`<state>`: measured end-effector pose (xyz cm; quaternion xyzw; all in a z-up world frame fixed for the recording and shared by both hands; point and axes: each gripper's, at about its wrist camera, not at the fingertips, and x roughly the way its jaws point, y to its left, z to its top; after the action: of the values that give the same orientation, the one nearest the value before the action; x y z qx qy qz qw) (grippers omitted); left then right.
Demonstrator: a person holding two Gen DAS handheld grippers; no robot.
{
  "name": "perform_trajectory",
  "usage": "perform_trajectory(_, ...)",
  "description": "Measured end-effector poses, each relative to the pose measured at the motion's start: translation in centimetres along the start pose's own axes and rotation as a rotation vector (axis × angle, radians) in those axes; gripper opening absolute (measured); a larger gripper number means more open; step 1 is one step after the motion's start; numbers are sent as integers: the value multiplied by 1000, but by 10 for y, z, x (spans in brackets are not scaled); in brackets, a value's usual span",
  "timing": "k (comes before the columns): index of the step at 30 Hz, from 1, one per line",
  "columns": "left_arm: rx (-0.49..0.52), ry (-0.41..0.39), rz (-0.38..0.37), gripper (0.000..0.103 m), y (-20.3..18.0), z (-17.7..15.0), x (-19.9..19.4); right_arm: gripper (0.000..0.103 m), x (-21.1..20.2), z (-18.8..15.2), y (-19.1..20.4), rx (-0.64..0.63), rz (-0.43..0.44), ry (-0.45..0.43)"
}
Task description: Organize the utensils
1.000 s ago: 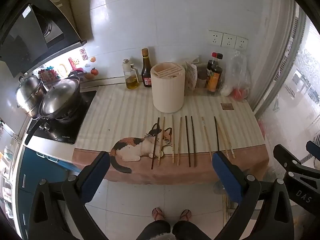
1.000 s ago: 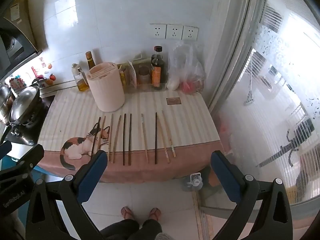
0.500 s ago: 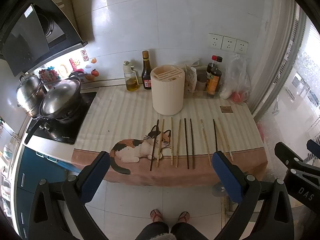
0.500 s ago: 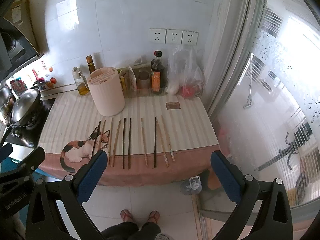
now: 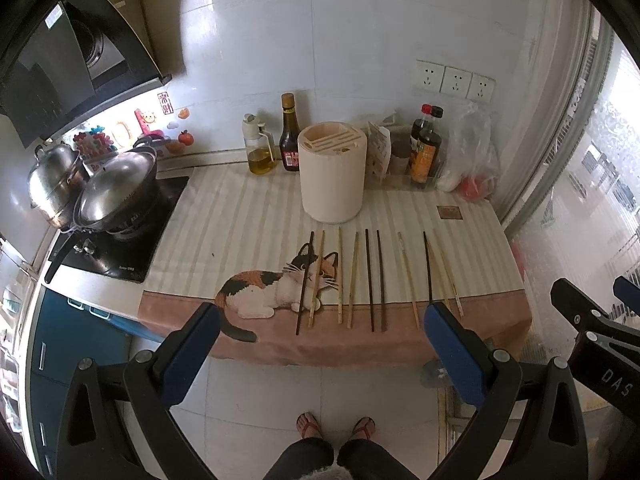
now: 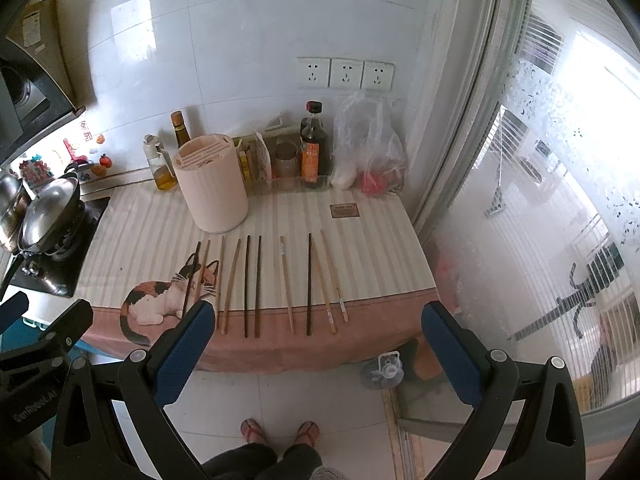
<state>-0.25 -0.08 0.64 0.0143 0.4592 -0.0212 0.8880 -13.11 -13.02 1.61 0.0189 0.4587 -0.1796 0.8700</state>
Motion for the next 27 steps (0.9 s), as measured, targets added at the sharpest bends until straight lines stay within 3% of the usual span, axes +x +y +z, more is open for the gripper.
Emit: perform_trajectory(27,0,-15,-1,103,4,-1,-3,103,-4,-3,-3,5,4,9)
